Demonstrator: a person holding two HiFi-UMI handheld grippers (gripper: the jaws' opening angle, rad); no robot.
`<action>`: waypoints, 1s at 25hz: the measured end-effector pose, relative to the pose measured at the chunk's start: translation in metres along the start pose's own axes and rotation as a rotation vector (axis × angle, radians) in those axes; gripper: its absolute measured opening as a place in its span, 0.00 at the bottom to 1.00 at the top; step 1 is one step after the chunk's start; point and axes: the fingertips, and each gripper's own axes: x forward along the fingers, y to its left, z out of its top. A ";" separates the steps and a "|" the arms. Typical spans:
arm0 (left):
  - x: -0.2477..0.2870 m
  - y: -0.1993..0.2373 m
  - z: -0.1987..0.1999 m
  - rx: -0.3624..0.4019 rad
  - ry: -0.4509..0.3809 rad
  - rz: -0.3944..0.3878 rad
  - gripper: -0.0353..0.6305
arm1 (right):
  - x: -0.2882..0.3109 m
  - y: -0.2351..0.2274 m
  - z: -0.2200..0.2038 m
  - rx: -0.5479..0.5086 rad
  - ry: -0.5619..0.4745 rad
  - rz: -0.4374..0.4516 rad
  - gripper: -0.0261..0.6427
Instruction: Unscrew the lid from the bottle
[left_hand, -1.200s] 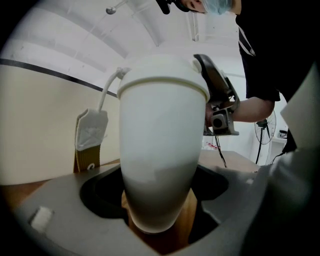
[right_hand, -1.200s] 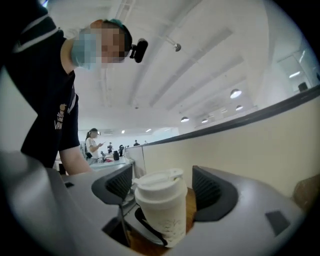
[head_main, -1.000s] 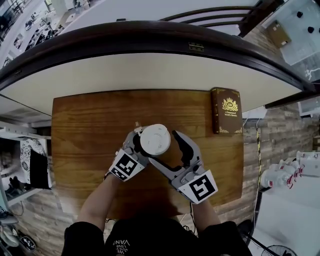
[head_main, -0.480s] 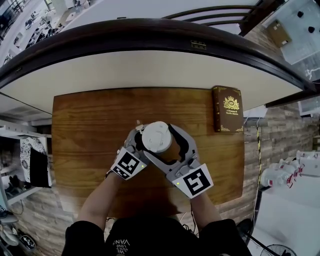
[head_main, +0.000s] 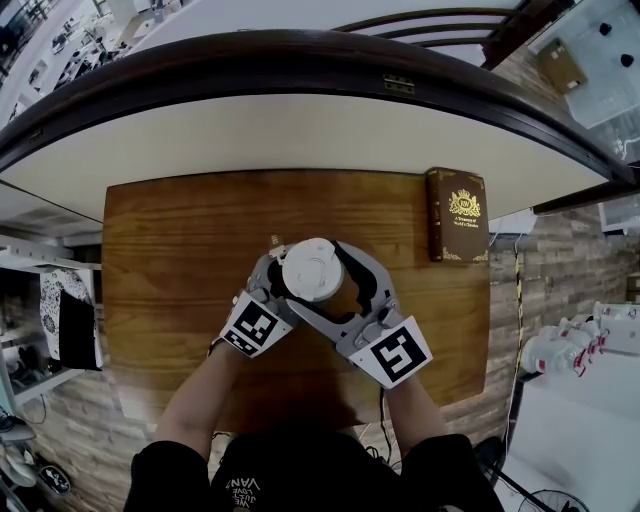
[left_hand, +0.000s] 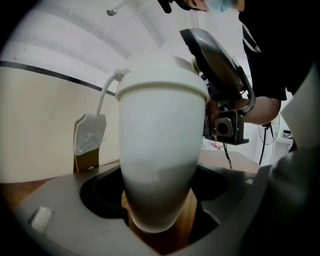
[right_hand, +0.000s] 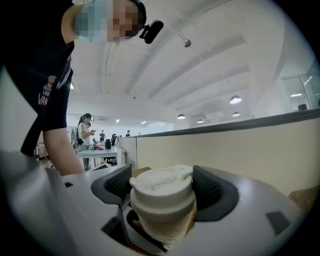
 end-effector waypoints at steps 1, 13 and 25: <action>0.000 0.000 0.000 0.000 0.000 0.002 0.64 | -0.001 0.000 0.000 0.005 -0.002 -0.004 0.56; 0.001 0.000 -0.002 -0.002 0.007 0.002 0.64 | -0.018 -0.014 0.030 0.123 -0.075 -0.078 0.56; 0.002 -0.001 -0.011 -0.025 0.036 -0.008 0.64 | -0.069 -0.022 0.106 0.175 -0.257 -0.170 0.56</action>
